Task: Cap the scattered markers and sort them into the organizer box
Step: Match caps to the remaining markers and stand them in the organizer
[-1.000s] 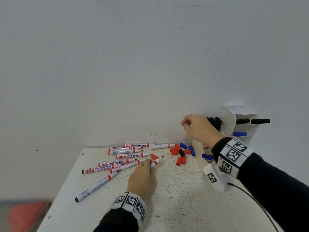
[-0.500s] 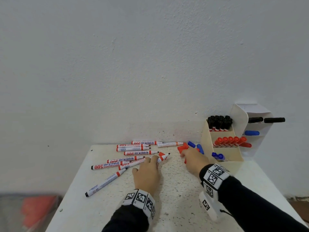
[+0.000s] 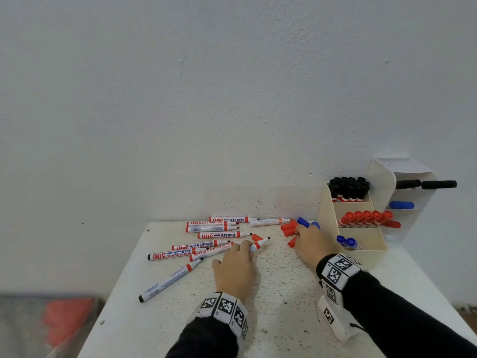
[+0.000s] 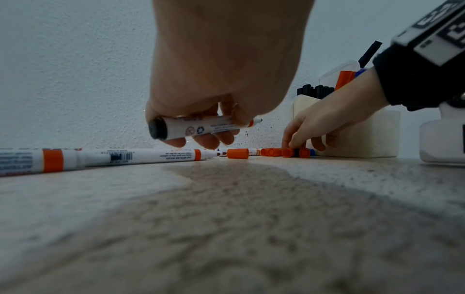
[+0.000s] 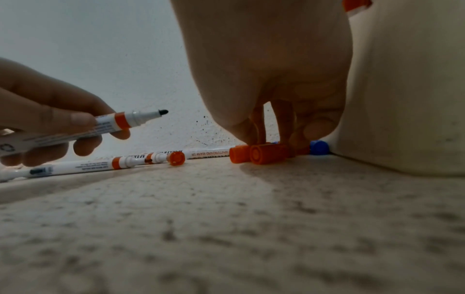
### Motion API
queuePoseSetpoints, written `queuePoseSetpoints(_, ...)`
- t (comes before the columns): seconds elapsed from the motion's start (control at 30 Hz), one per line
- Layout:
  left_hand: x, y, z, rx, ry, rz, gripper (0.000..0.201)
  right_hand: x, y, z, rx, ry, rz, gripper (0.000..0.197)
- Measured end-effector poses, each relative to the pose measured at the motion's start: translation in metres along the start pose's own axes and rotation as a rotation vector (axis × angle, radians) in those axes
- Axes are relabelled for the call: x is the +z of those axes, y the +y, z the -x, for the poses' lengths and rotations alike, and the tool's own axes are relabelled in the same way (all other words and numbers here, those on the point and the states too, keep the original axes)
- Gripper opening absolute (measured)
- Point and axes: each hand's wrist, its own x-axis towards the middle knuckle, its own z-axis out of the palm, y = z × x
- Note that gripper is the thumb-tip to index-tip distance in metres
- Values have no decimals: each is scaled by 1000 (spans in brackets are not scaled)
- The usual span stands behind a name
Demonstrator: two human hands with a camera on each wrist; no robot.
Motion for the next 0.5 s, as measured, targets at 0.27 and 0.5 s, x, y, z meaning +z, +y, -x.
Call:
queuePoseSetpoints(0.27,-1,1,0,3,-1,11,37,-9,-1,5,-65,210,-115,17)
queuePoseSetpoints(0.5,0,1,0,-12,-3,7,36,-13,-18,27,-209,193,-370,35)
